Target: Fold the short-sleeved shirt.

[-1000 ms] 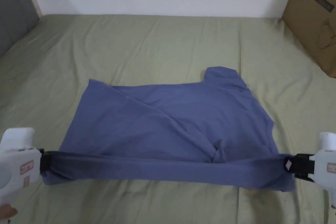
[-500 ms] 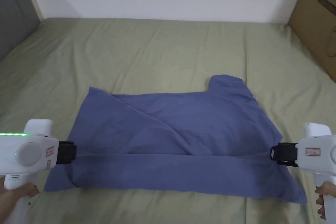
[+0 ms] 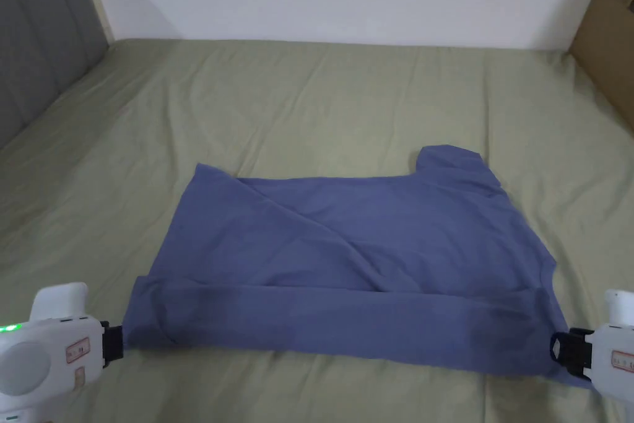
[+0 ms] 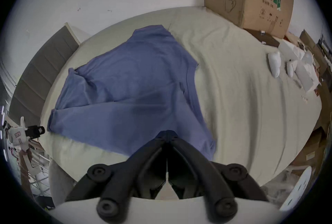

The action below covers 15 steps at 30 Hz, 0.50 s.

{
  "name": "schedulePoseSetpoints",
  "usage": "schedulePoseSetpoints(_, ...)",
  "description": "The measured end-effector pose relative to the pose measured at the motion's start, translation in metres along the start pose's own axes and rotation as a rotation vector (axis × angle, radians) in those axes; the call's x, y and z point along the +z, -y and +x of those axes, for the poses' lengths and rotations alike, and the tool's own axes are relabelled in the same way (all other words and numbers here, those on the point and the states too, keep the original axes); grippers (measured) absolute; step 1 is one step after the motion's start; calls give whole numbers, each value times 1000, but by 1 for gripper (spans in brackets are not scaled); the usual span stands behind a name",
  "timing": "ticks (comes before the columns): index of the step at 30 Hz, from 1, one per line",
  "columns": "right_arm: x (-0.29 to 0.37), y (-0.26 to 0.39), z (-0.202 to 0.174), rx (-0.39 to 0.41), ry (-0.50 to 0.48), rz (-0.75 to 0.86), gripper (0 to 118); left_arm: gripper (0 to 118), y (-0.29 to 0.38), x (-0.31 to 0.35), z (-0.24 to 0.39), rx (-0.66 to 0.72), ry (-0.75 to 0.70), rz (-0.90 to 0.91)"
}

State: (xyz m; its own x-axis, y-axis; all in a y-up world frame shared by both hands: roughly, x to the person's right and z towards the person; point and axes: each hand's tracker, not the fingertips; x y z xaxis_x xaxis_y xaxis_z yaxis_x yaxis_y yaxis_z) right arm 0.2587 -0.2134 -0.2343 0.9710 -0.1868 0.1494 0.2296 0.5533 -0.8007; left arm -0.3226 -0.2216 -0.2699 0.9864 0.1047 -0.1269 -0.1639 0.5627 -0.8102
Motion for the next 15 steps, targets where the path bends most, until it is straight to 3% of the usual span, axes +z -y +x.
schedulePoseSetpoints(1, -1, 2, -1, -1, -4, -4, 0, 27, -1, -1, 1, -8, -17, 31)
schedulePoseSetpoints(3, -2, 3, -2, 1, -3, -4, 0, 89, -7, -7, 1, -10, -22, 41)
schedulePoseSetpoints(4, 1, 2, -5, 3, -14, -4, 0, 94, -9, -13, 0, -32, -30, 6)
schedulePoseSetpoints(9, 0, 0, -10, 16, -28, -5, 0, 90, -8, -50, -1, -55, -85, -83)
schedulePoseSetpoints(12, -3, 2, -9, 4, -39, -13, 0, 76, -9, -61, -6, -30, -94, -84)
schedulePoseSetpoints(13, -4, 3, -9, -1, -46, -18, 0, 60, -9, -56, -4, -30, -101, -74)
schedulePoseSetpoints(15, -7, 5, -7, -9, -51, -23, 0, 6, -12, -41, 6, -78, -115, -24)
